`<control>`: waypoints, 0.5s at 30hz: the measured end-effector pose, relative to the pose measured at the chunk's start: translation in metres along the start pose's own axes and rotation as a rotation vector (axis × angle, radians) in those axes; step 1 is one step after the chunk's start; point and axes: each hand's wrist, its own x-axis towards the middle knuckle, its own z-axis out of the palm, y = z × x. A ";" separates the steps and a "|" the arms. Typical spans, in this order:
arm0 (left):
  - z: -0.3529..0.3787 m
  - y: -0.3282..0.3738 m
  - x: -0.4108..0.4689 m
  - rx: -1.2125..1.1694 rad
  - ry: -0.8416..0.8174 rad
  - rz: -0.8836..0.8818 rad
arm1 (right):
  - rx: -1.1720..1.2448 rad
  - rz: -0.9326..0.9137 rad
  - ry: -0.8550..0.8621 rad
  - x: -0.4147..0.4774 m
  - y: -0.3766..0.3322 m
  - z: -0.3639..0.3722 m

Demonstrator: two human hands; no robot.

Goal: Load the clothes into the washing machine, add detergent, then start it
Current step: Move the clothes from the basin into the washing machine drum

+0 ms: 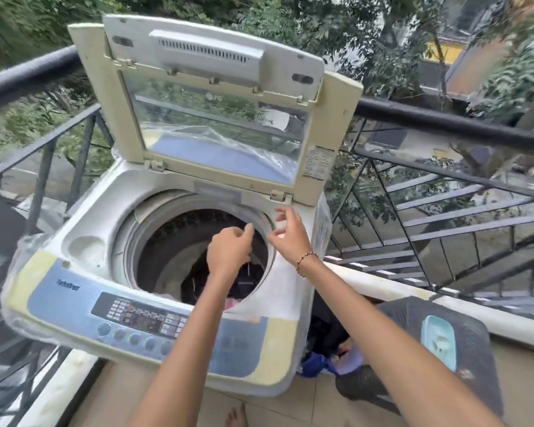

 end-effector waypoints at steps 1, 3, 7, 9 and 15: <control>0.014 0.014 -0.012 -0.039 0.018 0.029 | -0.012 -0.038 0.055 -0.003 0.004 -0.014; 0.042 0.040 -0.036 -0.119 0.033 0.082 | -0.024 -0.078 0.134 -0.008 0.016 -0.042; 0.105 0.080 -0.081 -0.163 0.023 0.257 | -0.002 0.009 0.176 -0.017 0.064 -0.100; 0.142 0.087 -0.097 -0.141 -0.021 0.293 | -0.012 0.080 0.156 -0.022 0.099 -0.126; 0.266 0.050 -0.112 -0.010 -0.135 0.139 | -0.081 0.284 0.113 -0.043 0.242 -0.163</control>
